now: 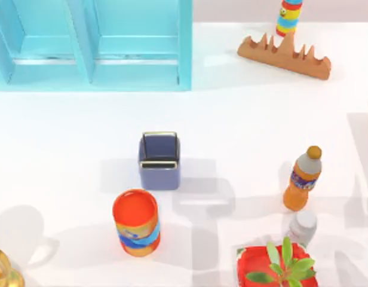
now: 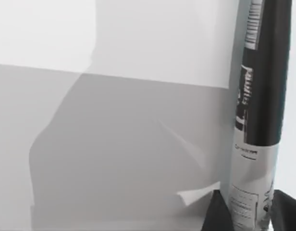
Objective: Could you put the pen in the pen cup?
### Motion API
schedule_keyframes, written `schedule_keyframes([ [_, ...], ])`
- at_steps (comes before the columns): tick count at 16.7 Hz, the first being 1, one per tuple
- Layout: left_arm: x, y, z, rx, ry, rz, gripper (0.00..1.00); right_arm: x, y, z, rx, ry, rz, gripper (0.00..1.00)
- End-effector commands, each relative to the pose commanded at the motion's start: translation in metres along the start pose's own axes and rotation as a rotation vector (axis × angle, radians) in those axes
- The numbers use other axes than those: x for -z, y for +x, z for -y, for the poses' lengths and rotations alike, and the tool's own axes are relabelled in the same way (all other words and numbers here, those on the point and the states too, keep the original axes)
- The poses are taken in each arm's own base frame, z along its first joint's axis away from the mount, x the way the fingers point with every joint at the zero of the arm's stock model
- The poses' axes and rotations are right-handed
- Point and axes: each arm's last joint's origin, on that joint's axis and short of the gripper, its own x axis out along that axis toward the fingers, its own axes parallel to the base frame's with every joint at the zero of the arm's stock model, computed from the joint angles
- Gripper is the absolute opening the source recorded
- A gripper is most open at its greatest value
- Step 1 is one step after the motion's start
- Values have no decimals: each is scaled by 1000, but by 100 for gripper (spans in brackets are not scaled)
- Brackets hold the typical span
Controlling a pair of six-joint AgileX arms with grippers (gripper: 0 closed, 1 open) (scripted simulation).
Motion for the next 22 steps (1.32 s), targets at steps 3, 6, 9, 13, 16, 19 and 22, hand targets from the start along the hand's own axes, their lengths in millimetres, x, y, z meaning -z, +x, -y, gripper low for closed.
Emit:
schedule_keyframes([
  [3, -7, -33, 4, 0, 5, 47, 0, 0, 0, 0, 0, 0, 0, 100],
  [6, -10, -49, -4, 1, -8, 54, 0, 0, 0, 0, 0, 0, 0, 100],
  [9, -10, -97, -12, 6, -7, 75, 0, 0, 0, 0, 0, 0, 0, 100],
  [13, 15, -156, -11, -13, 6, 19, 0, 0, 0, 0, 0, 0, 0, 100],
  [16, 39, -209, -16, -4, 28, 35, 0, 0, 0, 0, 0, 0, 0, 100],
  [19, 50, -233, -30, 1, 7, 47, 0, 0, 0, 0, 0, 0, 0, 100],
  [22, 51, -234, -31, 0, 5, 47, 0, 0, 0, 0, 0, 0, 0, 100],
])
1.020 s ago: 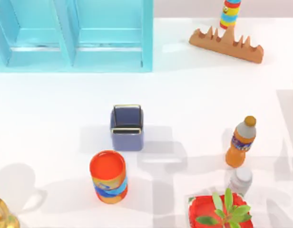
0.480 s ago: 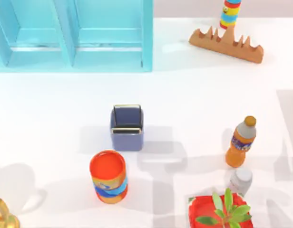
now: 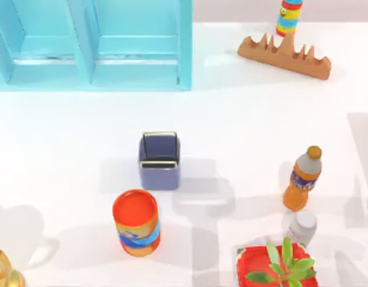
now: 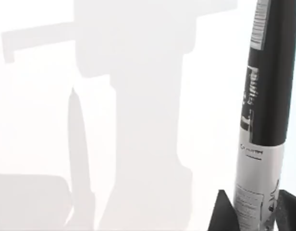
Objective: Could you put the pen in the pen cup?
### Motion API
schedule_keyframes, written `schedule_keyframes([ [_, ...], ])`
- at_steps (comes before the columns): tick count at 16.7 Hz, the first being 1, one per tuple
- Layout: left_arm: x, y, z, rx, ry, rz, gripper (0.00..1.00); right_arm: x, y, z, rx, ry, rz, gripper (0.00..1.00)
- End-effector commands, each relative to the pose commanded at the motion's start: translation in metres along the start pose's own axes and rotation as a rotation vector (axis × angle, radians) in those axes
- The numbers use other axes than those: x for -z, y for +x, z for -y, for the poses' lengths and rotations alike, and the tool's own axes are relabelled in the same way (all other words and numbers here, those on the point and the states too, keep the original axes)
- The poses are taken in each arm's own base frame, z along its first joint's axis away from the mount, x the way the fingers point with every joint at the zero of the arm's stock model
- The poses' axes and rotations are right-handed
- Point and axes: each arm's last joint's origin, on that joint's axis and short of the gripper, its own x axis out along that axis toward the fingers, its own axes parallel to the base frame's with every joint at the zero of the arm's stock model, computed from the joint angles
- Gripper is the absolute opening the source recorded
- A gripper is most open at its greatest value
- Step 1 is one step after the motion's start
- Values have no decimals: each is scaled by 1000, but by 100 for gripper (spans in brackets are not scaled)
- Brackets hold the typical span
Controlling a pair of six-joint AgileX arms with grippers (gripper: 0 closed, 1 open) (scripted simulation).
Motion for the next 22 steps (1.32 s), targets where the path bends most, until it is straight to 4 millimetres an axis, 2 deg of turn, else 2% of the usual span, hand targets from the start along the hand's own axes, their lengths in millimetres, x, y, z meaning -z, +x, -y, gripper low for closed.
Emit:
schedule_keyframes([
  [2, -1, 1, 1, -2, 5, 0, 0, 0, 0, 0, 0, 0, 0, 100],
  [4, 0, -17, 2, 26, 3, 48, 0, 0, 0, 0, 0, 0, 0, 100],
  [6, 5, -56, 4, 85, 0, 154, 0, 0, 0, 0, 0, 0, 0, 100],
  [8, 26, -112, 8, 159, 6, 310, 0, 0, 0, 0, 0, 0, 0, 100],
  [9, 45, -142, 11, 196, 16, 401, 0, 0, 0, 0, 0, 0, 0, 100],
  [11, 104, -198, 25, 262, 54, 602, 0, 0, 0, 0, 0, 0, 0, 100],
  [13, 184, -233, 48, 306, 117, 803, 0, 0, 0, 0, 0, 0, 0, 100],
  [14, 228, -239, 64, 318, 160, 899, 0, 0, 0, 0, 0, 0, 0, 100],
  [15, 274, -235, 83, 322, 209, 988, 0, 0, 0, 0, 0, 0, 0, 100],
  [16, 318, -221, 102, 319, 264, 1068, 0, 0, 0, 0, 0, 0, 0, 100],
  [17, 358, -199, 123, 308, 323, 1139, 0, 0, 0, 0, 0, 0, 0, 100],
  [19, 424, -133, 160, 267, 450, 1248, 0, 0, 0, 0, 0, 0, 0, 100],
  [20, 448, -93, 175, 237, 513, 1286, 0, 0, 0, 0, 0, 0, 0, 100],
  [22, 479, -9, 195, 169, 632, 1332, 0, 0, 0, 0, 0, 0, 0, 100],
])
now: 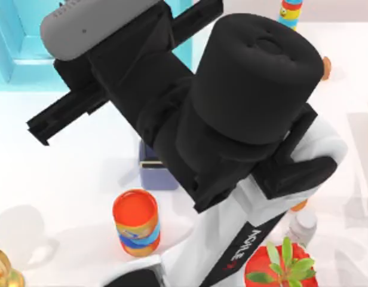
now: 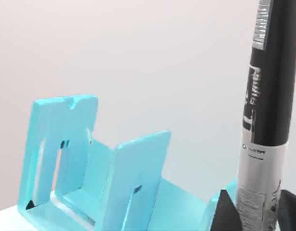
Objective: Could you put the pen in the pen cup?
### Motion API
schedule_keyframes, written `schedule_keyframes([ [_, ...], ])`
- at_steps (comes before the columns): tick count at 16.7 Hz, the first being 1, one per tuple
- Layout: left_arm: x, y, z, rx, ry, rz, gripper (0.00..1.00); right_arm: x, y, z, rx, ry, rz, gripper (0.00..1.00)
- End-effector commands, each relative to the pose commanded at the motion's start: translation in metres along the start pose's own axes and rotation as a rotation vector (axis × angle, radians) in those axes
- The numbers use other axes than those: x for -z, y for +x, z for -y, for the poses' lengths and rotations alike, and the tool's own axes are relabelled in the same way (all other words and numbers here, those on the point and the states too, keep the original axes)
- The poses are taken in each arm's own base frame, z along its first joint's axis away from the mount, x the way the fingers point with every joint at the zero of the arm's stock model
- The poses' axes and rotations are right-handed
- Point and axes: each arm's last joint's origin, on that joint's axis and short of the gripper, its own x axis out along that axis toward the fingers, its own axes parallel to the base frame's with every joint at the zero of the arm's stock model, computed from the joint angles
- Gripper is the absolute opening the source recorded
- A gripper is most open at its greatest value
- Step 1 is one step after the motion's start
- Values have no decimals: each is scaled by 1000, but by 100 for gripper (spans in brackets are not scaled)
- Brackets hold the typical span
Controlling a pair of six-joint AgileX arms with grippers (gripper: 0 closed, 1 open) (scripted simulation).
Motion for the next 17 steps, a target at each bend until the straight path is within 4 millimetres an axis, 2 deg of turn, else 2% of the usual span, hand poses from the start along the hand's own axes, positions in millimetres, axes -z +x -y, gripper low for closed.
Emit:
schedule_keyframes([
  [1, 37, 5, 18, 4, 58, 2, 0, 0, 0, 0, 0, 0, 0, 100],
  [3, 101, 14, 39, 14, 152, -6, 0, 0, 0, 0, 0, 0, 0, 100],
  [5, 146, 18, 48, 27, 213, -21, 0, 0, 0, 0, 0, 0, 0, 100],
  [6, 160, 18, 50, 35, 231, -27, 0, 0, 0, 0, 0, 0, 0, 100],
  [8, 170, 17, 51, 43, 245, -32, 0, 0, 0, 0, 0, 0, 0, 100],
  [11, 170, 17, 51, 43, 245, -32, 0, 0, 0, 0, 0, 0, 0, 100],
  [12, 153, 16, 50, 46, 207, -35, 0, 0, 0, 0, 0, 0, 0, 100],
  [17, 163, 26, 52, 41, 245, -49, 0, 0, 0, 0, 0, 0, 0, 100],
])
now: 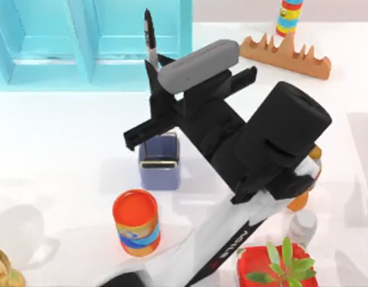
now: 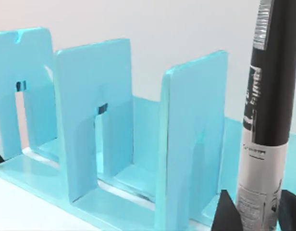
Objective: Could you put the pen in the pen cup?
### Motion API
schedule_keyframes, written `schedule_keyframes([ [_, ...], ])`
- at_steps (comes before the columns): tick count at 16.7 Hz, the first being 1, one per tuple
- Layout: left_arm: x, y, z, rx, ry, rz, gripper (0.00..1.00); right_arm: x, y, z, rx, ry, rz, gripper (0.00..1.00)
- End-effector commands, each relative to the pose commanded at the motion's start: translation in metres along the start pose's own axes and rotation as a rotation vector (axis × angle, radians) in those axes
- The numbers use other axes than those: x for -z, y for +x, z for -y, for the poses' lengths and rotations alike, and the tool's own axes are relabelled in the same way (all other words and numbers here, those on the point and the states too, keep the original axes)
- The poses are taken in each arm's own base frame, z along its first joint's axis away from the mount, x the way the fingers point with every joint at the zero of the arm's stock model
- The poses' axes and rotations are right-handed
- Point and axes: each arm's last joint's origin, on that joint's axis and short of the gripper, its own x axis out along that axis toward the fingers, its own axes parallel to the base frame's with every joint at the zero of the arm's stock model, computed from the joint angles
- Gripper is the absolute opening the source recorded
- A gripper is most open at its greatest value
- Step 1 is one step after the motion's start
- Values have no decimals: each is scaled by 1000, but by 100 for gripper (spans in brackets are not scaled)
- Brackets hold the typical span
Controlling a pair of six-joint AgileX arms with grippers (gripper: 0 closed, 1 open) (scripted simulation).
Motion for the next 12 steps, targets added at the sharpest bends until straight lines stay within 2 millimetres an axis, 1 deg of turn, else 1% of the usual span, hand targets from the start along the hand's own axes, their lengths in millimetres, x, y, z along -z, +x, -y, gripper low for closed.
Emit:
schedule_keyframes([
  [3, 4, 1, 1, 15, 6, -13, 0, 0, 0, 0, 0, 0, 0, 100],
  [7, 10, -4, 1, 3, -1, 13, 0, 0, 0, 0, 0, 0, 0, 100],
  [11, 10, -5, 1, 0, 0, 17, 0, 0, 0, 0, 0, 0, 0, 100],
  [12, 10, -5, 1, 0, 0, 17, 8, 0, 0, 0, 0, 0, 0, 100],
])
